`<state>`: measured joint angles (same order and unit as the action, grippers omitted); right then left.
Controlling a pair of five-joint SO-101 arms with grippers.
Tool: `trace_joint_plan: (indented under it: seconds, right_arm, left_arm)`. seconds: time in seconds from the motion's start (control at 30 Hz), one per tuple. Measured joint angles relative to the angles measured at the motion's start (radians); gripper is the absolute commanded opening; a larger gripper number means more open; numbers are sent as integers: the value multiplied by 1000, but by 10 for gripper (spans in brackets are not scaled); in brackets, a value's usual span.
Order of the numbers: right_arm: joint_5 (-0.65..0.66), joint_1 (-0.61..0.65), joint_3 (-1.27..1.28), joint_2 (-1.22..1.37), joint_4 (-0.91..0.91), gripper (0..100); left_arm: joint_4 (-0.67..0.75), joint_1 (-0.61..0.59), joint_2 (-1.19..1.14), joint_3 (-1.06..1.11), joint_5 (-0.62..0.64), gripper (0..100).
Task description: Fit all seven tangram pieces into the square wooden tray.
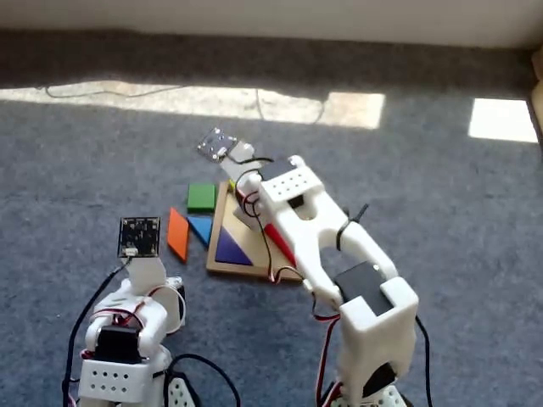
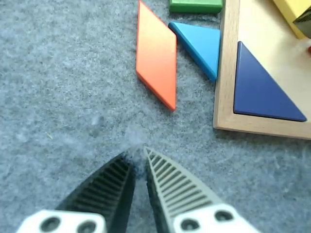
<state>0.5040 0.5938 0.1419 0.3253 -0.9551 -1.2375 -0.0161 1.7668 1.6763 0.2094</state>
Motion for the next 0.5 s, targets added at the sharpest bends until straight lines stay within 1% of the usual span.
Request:
trace_joint_plan:
  seconds: [0.17, 0.27, 0.5]
  right_arm:
    - [3, -17, 9, -69, -2, 12]
    - [-15, -34, 46, -92, 75, 12]
    - [-115, -58, 163, -94, 292, 12]
  left_arm:
    - [0, 0, 0, 0, 0, 5]
    - [0, 0, 0, 0, 0, 5]
    - [0, 0, 0, 0, 0, 5]
